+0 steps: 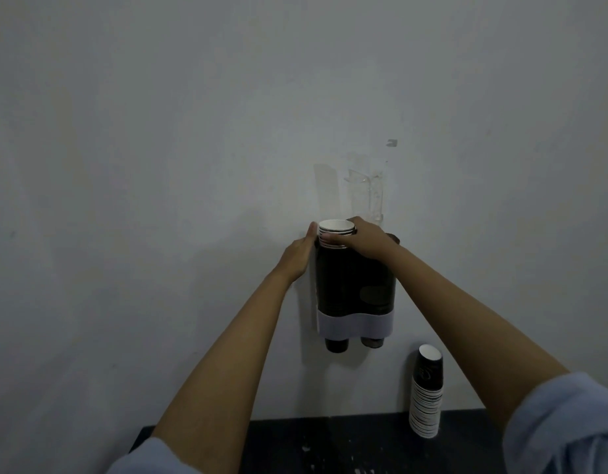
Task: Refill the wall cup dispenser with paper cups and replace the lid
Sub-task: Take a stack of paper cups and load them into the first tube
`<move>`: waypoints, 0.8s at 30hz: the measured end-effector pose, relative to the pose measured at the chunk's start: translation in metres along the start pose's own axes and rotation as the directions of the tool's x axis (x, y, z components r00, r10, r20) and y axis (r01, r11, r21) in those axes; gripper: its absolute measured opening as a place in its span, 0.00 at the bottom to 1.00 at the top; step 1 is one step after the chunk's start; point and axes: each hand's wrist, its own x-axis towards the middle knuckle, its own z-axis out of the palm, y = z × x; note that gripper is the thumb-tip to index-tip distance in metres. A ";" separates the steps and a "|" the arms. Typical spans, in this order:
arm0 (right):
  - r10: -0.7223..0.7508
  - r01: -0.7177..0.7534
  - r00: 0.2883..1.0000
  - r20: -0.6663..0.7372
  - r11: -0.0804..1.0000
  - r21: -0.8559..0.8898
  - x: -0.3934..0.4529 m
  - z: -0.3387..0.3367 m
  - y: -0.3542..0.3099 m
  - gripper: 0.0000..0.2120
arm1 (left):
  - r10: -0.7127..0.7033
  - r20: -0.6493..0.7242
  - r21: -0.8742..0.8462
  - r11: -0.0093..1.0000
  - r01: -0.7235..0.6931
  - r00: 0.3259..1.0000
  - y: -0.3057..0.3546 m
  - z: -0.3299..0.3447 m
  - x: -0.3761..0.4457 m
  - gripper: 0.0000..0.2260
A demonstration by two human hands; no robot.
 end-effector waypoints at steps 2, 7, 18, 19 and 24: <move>0.020 -0.020 1.000 0.003 1.000 0.006 -0.001 0.000 -0.001 0.42 | 0.012 -0.001 -0.042 0.999 -0.012 1.000 -0.001 0.000 -0.001 0.36; -0.021 0.036 0.992 -0.126 0.993 0.113 -0.010 0.003 0.003 0.30 | 0.040 -0.076 -0.125 0.991 -0.049 0.996 -0.006 0.001 -0.005 0.31; -0.088 0.356 0.790 -0.607 0.871 0.337 -0.106 0.089 0.068 0.08 | -0.255 -0.114 -0.475 0.863 0.173 0.960 -0.090 0.048 -0.048 0.30; -0.051 0.316 0.814 -0.578 0.874 0.368 -0.116 0.103 0.082 0.09 | -0.286 -0.098 -0.479 0.853 0.207 0.953 -0.099 0.053 -0.052 0.30; 0.220 -0.103 0.959 -0.182 0.861 0.498 -0.139 0.165 0.135 0.05 | -0.378 0.071 -0.479 0.799 0.364 0.923 -0.122 0.084 -0.077 0.33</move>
